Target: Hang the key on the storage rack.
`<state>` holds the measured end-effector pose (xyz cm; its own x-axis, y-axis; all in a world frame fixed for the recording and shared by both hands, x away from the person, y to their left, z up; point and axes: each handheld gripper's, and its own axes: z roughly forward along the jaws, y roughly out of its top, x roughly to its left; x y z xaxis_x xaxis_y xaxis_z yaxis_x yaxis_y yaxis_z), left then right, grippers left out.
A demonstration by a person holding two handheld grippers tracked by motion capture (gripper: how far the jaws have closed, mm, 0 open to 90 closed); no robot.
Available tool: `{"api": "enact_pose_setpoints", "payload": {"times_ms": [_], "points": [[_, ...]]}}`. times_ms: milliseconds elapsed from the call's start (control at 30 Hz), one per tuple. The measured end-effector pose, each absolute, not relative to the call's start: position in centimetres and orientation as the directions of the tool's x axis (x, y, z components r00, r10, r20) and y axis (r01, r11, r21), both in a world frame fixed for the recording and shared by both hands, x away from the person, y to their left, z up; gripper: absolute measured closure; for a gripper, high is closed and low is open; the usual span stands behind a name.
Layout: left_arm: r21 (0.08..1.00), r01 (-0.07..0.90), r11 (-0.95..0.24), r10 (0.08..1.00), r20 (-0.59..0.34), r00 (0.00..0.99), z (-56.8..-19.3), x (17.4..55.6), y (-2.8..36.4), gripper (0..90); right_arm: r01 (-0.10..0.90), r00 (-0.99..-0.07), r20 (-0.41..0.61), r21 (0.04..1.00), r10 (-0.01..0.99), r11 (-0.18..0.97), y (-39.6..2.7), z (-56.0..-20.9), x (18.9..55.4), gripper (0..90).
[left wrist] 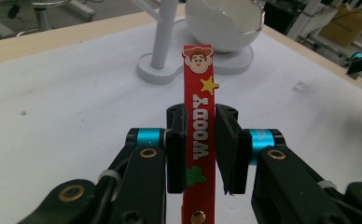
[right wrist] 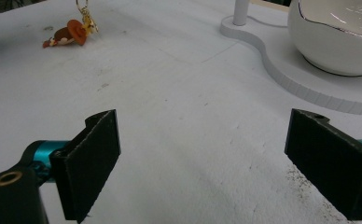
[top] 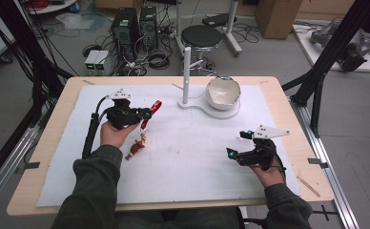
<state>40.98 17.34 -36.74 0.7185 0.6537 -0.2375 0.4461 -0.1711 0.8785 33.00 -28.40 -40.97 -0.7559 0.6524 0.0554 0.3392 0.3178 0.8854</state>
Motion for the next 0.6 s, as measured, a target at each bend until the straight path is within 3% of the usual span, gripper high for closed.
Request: {"api": "enact_pose_setpoints", "payload": {"times_ms": [600], "points": [[0.924, 0.374, -0.082, 0.544, -0.273, 0.793, -34.1, 39.9, 17.0, 74.7, 0.337, -0.756, 0.052, 0.885, 0.653, 0.320, -28.3, -40.9, 33.0, 9.6]]}}
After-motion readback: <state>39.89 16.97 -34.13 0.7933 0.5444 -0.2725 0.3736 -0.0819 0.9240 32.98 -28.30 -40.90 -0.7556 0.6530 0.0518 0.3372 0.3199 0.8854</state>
